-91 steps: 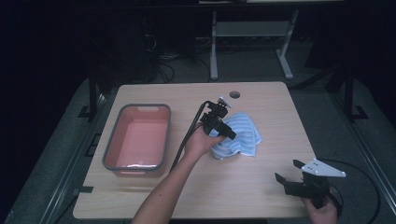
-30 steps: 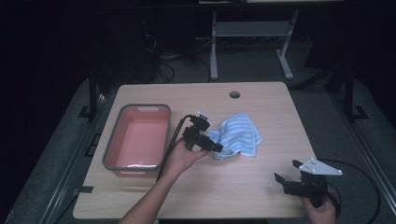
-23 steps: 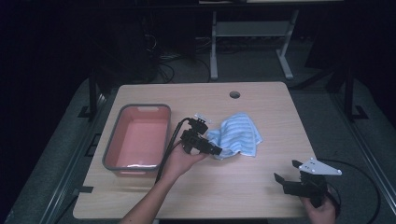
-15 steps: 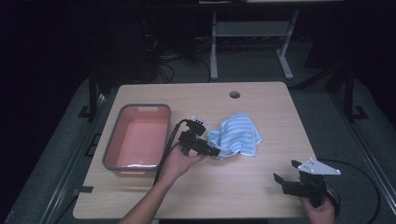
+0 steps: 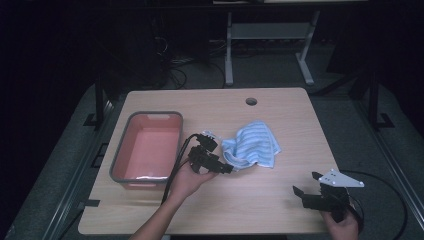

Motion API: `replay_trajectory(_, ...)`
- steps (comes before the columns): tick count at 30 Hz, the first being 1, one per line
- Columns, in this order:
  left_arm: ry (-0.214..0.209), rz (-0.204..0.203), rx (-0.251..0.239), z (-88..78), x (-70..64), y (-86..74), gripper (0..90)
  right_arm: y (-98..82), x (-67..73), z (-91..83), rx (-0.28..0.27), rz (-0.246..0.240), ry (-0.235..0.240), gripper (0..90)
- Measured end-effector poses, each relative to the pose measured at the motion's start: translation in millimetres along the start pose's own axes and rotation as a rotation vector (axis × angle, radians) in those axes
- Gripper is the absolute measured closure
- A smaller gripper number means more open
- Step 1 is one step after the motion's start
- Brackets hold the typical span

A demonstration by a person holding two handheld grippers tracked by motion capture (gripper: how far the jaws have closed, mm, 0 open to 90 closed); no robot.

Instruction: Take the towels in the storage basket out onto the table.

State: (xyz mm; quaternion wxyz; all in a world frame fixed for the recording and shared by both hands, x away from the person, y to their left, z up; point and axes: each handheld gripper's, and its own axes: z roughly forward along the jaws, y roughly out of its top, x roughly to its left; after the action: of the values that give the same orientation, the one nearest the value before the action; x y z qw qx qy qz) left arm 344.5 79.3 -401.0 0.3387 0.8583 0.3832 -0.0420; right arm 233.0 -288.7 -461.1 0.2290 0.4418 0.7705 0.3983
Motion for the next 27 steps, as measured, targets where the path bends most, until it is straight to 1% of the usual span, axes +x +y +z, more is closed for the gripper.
replay_trajectory(1, -0.002, 0.011, 0.009, 0.0, 0.8, -2.5, 28.4, 0.0, 0.0, 0.0, 0.000, 0.000, 0.000, 14.2)
replay_trajectory(2, -0.002, 0.011, 0.009, 0.0, 0.8, -2.5, 28.4, 0.0, 0.0, 0.0, 0.000, 0.000, 0.000, 14.2)
replay_trajectory(3, -0.002, 0.001, 0.006, 0.9, -0.2, -3.7, 28.4, 0.0, 0.2, 0.2, 0.001, 0.000, 0.001, 14.1)
replay_trajectory(4, -0.001, 0.011, 0.012, 0.8, 0.6, -4.9, 28.4, 0.0, 0.2, 0.2, 0.001, 0.000, 0.001, 14.1)
replay_trajectory(6, -0.005, 0.003, 0.008, 1.3, -0.1, -7.3, 28.4, 0.0, 0.3, 0.4, 0.001, -0.002, 0.002, 14.1)
replay_trajectory(8, -0.001, 0.012, 0.013, 1.4, -0.6, -9.6, 28.4, 0.0, 0.2, 0.2, 0.002, -0.005, 0.001, 14.1)
replay_trajectory(9, -0.004, 0.007, 0.005, 1.2, -1.6, -11.8, 28.4, 0.0, 0.3, 0.5, 0.001, -0.004, 0.002, 14.1)
replay_trajectory(14, -0.002, 0.022, 0.022, 1.8, -3.3, -16.6, 28.2, -0.1, 0.7, 0.6, 0.003, 0.001, 0.004, 14.1)
replay_trajectory(20, -0.010, 0.024, 0.016, 2.1, -3.8, -24.1, 28.1, 0.0, 1.3, 1.1, 0.006, -0.004, 0.003, 14.1)
replay_trajectory(21, -0.012, 0.016, 0.014, 2.3, -4.6, -25.4, 28.1, 0.0, 1.4, 1.2, 0.007, -0.004, 0.003, 14.1)
replay_trajectory(24, -0.018, 0.018, 0.011, 2.8, -4.8, -29.6, 28.1, -0.1, 1.4, 1.3, 0.009, -0.002, 0.003, 14.1)
replay_trajectory(25, -0.020, 0.027, 0.020, 1.9, -4.1, -30.8, 28.0, -0.3, 1.5, 1.2, 0.008, -0.001, 0.002, 14.1)
replay_trajectory(26, -0.023, 0.018, 0.007, 2.2, -4.5, -32.5, 28.0, -0.3, 1.5, 1.2, 0.008, -0.001, 0.002, 14.1)
replay_trajectory(27, -0.023, 0.020, 0.012, 1.6, -4.5, -33.8, 28.0, -0.4, 1.4, 1.4, 0.009, -0.003, 0.002, 14.2)
